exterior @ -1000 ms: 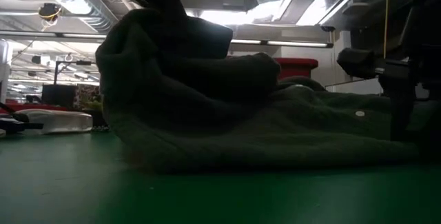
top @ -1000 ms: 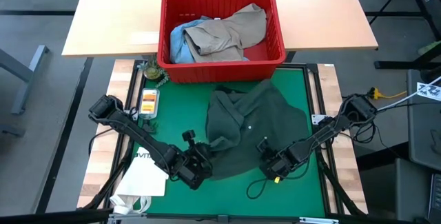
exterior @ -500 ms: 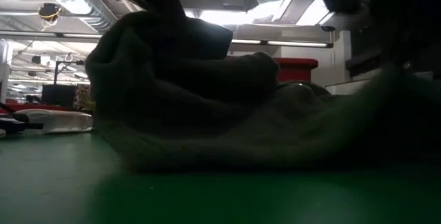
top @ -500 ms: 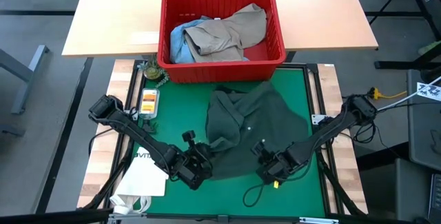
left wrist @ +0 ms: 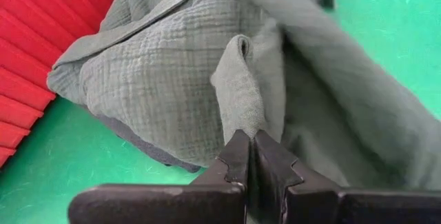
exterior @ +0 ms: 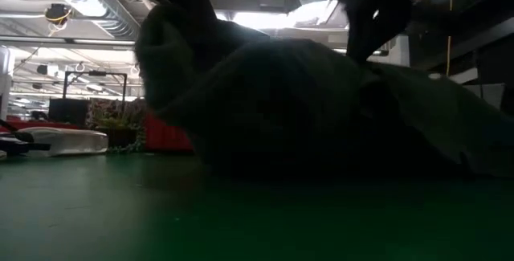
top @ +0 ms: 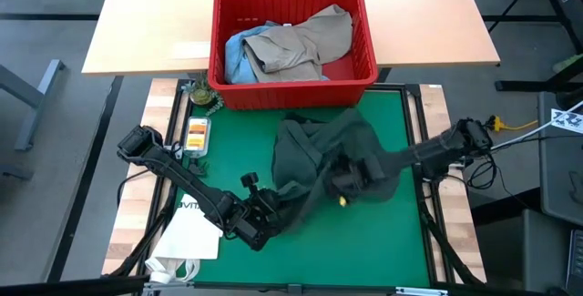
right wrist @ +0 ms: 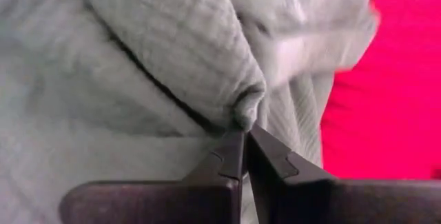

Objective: Fold Laundry from Bin
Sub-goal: Fold the green shirt

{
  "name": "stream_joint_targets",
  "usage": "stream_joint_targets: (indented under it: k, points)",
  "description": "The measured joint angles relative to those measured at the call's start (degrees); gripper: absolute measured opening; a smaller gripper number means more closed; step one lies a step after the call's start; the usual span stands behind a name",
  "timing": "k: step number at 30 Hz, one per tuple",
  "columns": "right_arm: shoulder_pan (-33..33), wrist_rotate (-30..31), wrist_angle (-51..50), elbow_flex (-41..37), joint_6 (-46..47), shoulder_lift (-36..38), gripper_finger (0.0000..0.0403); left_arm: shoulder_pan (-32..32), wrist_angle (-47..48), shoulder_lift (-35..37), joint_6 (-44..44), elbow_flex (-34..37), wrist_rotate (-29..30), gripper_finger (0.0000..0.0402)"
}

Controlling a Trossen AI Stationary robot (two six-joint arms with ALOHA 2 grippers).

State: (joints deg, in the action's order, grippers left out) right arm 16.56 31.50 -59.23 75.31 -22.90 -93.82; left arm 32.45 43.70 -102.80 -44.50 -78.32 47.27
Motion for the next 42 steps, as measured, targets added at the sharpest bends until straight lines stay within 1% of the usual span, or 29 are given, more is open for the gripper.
stream_joint_targets:
  k: [4,9,12,15,20,23,26,30,33,35,38,42]
  points:
    - [-6.4,-2.6,-1.3,0.0,0.0,0.0,0.0016,0.0,0.0,0.0,0.0,0.0,0.0,0.0004]
    - [-13.2,-2.7,-1.4,0.0,-0.4,0.0,0.0017,0.0,0.0,0.0,0.0,0.0,0.0,0.0004]
    - [-16.8,-3.4,-1.4,0.0,-3.5,0.0,0.0017,0.0,0.2,0.0,0.0,0.0,0.1,0.0004]
    - [-19.7,-6.7,-1.2,0.0,-7.2,0.0,0.0017,0.0,0.7,0.0,0.0,0.0,0.6,0.0004]
    - [-23.5,-10.2,-1.3,0.0,-8.8,0.0,0.0021,-0.1,0.9,0.0,0.1,0.0,2.5,0.0004]
    - [-25.5,-11.9,-1.9,0.0,-10.0,0.0,0.0043,-0.1,1.3,0.0,0.1,0.0,3.3,0.0004]
    - [-27.1,-12.6,-2.3,0.0,-10.1,0.0,0.0085,-0.3,2.0,0.0,0.1,0.0,3.2,0.0004]
    - [-28.4,-10.1,-2.4,0.0,-10.1,0.0,0.0142,-0.9,2.1,0.0,0.0,0.0,3.2,0.0004]
    - [-28.3,-8.5,-4.3,0.1,-10.1,0.0,0.0172,-1.4,2.1,0.0,0.0,0.0,3.2,0.0004]
    - [-28.2,-9.2,-8.0,1.1,-10.1,0.0,0.0184,-1.6,2.1,0.0,-0.1,0.0,2.9,0.0004]
    - [-28.2,-12.5,-14.4,3.6,-10.0,0.0,0.0192,-1.9,2.1,0.0,-0.1,0.0,2.8,0.0004]
    - [-28.1,-13.7,-22.8,8.3,-6.0,0.0,0.0193,-1.8,2.1,0.0,-0.1,0.0,2.8,0.0004]
